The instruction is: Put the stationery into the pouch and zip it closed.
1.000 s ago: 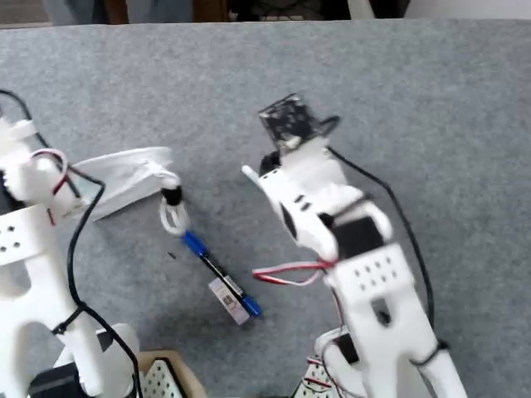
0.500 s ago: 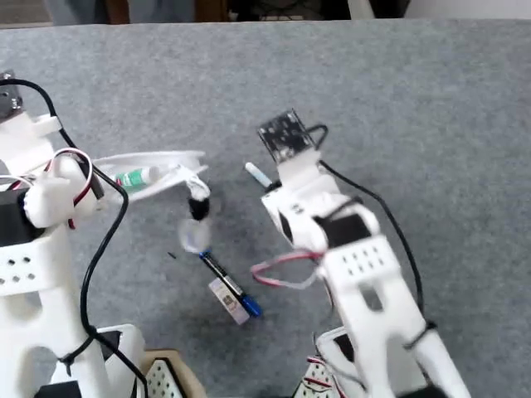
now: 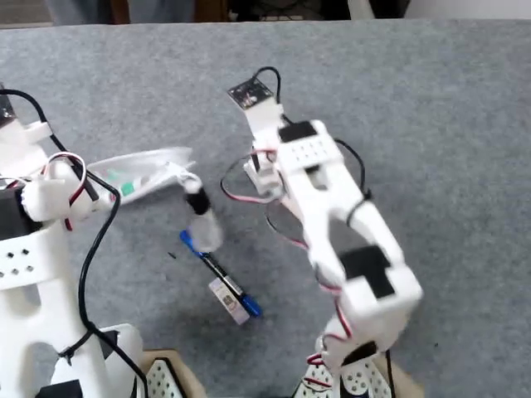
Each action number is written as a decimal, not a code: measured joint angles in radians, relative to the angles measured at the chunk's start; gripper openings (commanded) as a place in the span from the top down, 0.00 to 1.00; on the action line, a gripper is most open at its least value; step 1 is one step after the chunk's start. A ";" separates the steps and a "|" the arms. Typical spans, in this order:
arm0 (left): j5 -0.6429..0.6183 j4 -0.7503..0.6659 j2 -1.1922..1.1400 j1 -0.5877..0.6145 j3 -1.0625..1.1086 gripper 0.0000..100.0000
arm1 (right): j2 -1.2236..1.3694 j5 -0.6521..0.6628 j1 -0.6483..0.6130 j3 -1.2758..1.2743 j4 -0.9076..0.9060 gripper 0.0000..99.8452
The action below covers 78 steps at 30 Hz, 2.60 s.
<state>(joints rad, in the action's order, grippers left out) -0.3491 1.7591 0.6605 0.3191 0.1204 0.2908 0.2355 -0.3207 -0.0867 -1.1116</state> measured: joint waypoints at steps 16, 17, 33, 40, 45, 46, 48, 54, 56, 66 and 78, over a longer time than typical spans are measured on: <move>0.000 0.000 0.000 0.006 0.000 0.97 | 0.500 0.000 0.003 0.542 -0.204 0.95; 0.000 0.000 0.000 0.006 0.000 0.97 | 0.520 0.000 0.006 0.575 -0.222 0.98; 0.000 0.000 0.000 0.006 0.005 0.97 | 0.644 0.002 0.014 1.033 -0.542 0.99; 0.002 0.000 0.000 0.006 0.005 0.97 | 0.640 0.002 0.015 1.231 -0.643 0.99; 0.044 0.000 0.012 -0.061 0.005 0.97 | 0.539 0.002 0.054 1.237 -0.646 0.99; 0.049 0.000 0.023 -0.081 0.005 0.97 | 0.505 0.002 0.063 1.237 -0.646 0.99; 0.052 0.000 0.055 -0.124 0.005 0.97 | 0.436 0.002 0.084 1.240 -0.646 0.99; 0.051 0.000 0.152 -0.302 -0.026 0.97 | 0.226 0.003 0.118 1.243 -0.649 0.99; 0.021 0.000 0.170 -0.315 -0.046 0.97 | 0.152 0.003 0.124 1.243 -0.649 0.99; -0.002 0.000 0.192 -0.236 0.133 0.97 | -0.310 0.003 0.078 0.936 -0.652 0.99; 0.012 -0.002 -0.043 -0.081 0.120 0.97 | -0.839 0.003 -0.405 0.497 -0.431 0.99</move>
<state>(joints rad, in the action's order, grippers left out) -0.3368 1.7576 0.6176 0.2378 0.2401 -0.5485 0.2386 -0.7258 0.4104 -1.5428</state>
